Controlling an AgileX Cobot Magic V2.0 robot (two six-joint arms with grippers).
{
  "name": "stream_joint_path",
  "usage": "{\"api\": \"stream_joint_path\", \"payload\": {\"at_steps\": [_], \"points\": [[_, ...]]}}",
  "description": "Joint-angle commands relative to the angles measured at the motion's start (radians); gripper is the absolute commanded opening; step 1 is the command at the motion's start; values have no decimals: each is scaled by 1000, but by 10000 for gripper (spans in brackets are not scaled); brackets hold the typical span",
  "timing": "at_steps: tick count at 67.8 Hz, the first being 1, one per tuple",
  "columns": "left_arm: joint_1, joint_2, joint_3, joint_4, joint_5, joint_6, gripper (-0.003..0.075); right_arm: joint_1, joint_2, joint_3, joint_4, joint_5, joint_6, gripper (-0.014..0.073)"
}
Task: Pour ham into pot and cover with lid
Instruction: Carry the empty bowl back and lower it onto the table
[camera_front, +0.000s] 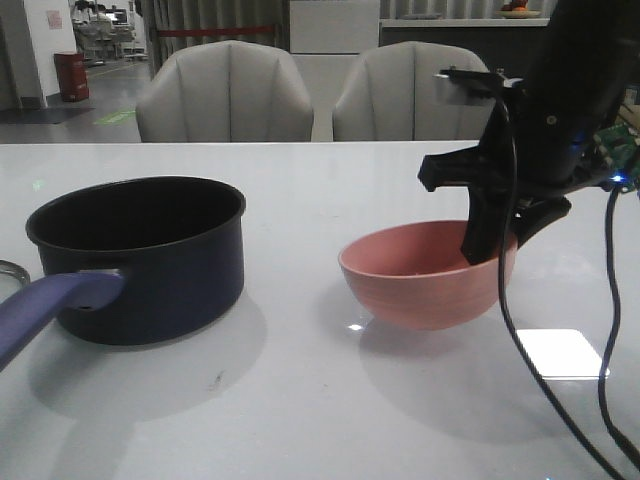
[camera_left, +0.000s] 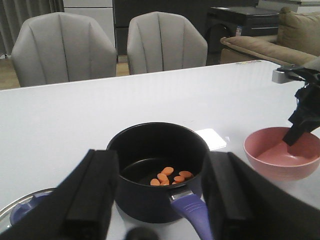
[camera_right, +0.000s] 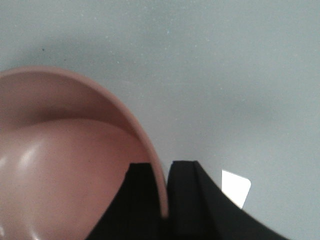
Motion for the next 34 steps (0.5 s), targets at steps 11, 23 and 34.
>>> {"api": "stream_joint_path", "payload": {"at_steps": [11,23,34], "points": [[-7,9,-26,-13,-81,0,403,-4,-7,-19,-12,-20,-7,265],[-7,9,-26,-13,-81,0,403,-4,-9,-51,-51,18,-7,497],[-7,9,-26,-13,-81,0,403,-4,-62,-69,-60,47,-9,533]]}}
